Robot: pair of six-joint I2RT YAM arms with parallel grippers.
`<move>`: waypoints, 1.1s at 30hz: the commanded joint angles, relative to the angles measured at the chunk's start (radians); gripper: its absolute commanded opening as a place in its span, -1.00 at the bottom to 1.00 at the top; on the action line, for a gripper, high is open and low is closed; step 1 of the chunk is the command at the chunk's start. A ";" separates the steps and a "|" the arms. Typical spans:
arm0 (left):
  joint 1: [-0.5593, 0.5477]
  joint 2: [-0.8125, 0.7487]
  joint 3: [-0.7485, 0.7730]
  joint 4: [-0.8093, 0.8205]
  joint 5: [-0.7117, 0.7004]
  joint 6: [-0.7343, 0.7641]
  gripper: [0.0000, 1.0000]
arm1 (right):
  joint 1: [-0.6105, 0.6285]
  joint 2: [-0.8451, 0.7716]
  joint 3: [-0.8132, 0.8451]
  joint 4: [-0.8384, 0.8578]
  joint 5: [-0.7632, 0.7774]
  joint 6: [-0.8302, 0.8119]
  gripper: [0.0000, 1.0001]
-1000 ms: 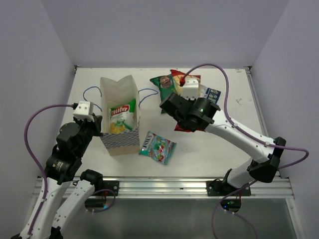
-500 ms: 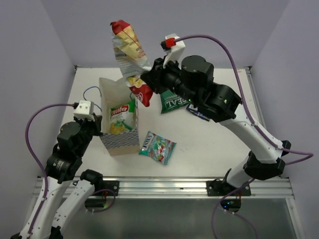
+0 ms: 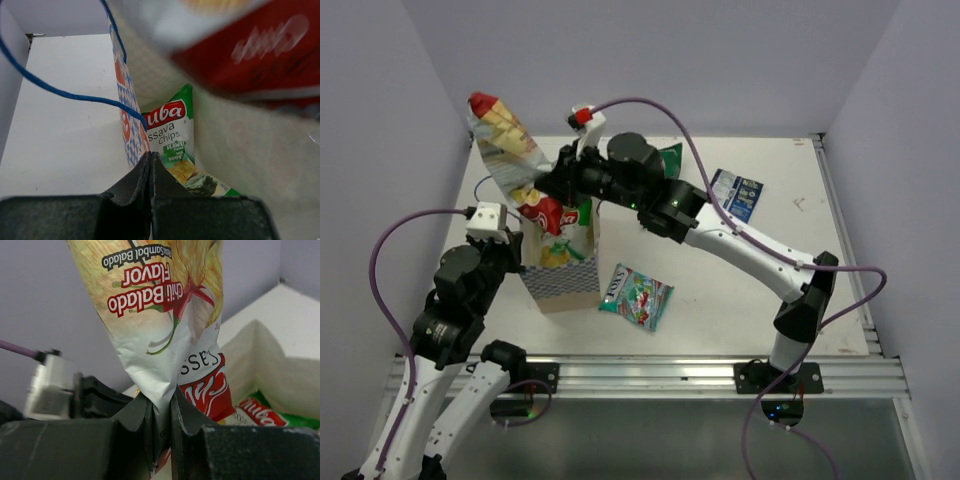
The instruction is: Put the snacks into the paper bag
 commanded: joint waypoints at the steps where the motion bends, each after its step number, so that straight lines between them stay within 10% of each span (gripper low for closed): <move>1: -0.007 -0.013 -0.004 0.048 -0.005 0.023 -1.00 | 0.010 -0.048 -0.149 0.175 0.001 0.066 -0.81; 11: -0.010 -0.016 -0.006 0.051 -0.002 0.024 -1.00 | 0.010 -0.078 -0.384 0.250 0.064 0.037 -0.69; 16: -0.013 -0.025 -0.006 0.047 -0.008 0.026 -1.00 | 0.028 -0.085 -0.349 0.186 0.083 -0.012 0.59; 26: -0.017 -0.024 -0.009 0.050 -0.019 0.027 -1.00 | 0.119 -0.280 -0.252 0.026 0.239 -0.187 0.75; 33: -0.017 -0.022 -0.010 0.051 -0.017 0.026 -1.00 | 0.064 -0.404 -0.418 -0.091 0.641 -0.224 0.94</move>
